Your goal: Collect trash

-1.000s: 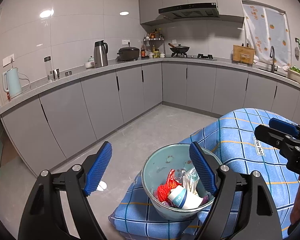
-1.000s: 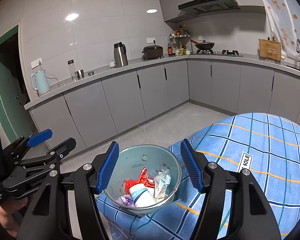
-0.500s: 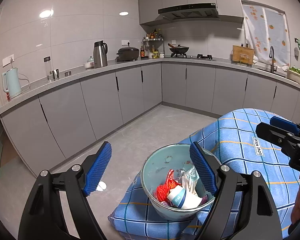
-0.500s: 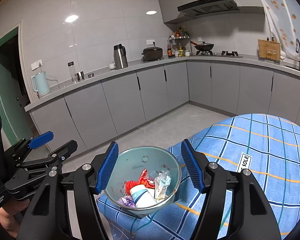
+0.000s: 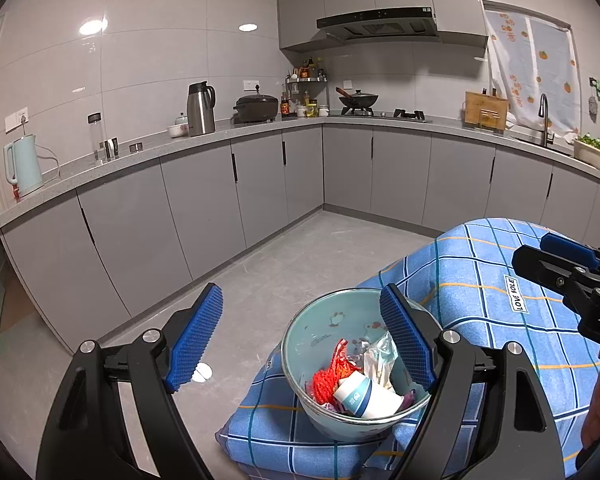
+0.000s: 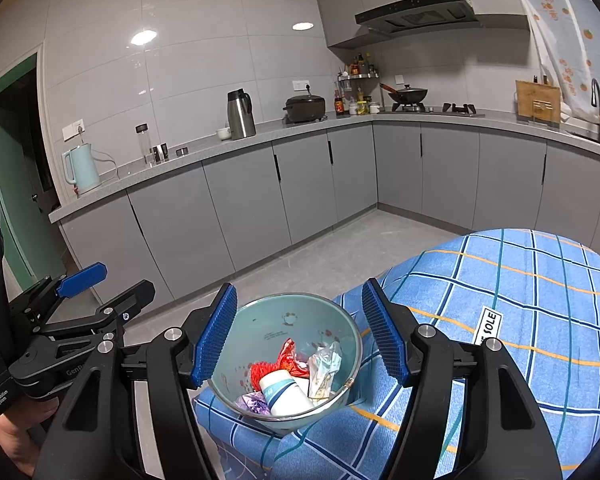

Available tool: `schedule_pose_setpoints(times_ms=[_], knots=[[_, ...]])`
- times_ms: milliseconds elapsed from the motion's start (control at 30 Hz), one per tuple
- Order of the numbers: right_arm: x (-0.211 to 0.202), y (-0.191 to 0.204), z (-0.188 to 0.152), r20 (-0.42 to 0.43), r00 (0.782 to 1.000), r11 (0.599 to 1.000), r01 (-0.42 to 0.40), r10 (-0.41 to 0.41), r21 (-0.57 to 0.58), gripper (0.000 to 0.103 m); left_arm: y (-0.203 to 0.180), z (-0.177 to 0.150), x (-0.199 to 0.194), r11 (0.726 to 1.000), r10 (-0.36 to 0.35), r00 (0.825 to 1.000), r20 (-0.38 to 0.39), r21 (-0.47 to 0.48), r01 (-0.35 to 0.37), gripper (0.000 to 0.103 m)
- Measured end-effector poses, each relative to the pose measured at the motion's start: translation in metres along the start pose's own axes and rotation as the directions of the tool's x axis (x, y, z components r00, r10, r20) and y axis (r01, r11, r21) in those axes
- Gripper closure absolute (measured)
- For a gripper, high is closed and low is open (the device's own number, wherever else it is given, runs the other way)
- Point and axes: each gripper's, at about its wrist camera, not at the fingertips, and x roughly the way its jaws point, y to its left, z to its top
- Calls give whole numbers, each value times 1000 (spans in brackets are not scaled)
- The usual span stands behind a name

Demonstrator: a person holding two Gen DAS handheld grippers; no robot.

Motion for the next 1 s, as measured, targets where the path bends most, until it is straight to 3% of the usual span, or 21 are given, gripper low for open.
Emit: schedule_pose_setpoints(times_ms=[133, 1000], knots=[[-1, 0, 1, 3, 1000, 1000, 2, -2, -1, 38, 0, 0, -1, 1000, 9, 1000, 10, -6, -9, 9], [-4, 2, 4, 14, 1000, 1000, 10, -10, -10, 36, -5, 0, 2, 1000, 14, 1000, -2, 15, -14, 5]])
